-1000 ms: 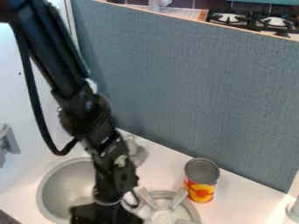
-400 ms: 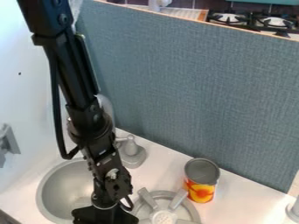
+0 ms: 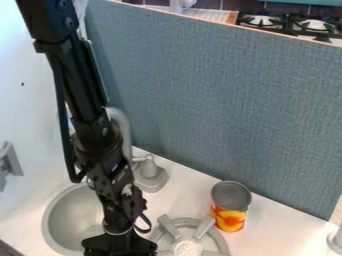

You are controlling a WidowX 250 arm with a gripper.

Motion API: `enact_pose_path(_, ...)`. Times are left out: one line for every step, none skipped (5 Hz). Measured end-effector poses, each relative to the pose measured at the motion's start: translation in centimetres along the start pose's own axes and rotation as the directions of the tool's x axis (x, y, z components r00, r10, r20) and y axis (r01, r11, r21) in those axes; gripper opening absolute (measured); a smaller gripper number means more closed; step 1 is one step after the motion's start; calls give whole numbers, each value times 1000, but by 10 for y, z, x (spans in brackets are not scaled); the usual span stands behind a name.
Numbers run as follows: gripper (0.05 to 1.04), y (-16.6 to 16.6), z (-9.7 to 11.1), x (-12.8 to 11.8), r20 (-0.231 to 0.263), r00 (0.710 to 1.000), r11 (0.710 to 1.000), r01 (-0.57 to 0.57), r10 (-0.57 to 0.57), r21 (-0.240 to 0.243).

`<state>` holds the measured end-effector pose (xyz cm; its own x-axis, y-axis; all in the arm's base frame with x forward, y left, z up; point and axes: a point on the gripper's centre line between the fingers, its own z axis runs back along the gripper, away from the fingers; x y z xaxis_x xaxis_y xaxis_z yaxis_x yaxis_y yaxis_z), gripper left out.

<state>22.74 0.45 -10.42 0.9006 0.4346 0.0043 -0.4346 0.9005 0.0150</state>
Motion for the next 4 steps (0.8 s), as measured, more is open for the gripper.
enact_pose_path(952, -7, 25, 21, 97, 995, 999, -33, 35, -20)
enact_pose_path(1001, -21, 78, 33, 226, 974, 999, -5, 13, -36)
enact_pose_path(1001, -26, 118, 25, 258, 966, 1000, 12, -7, -18)
enact_pose_path(1001, -38, 131, 2, 144, 985, 996, 93, -94, 15)
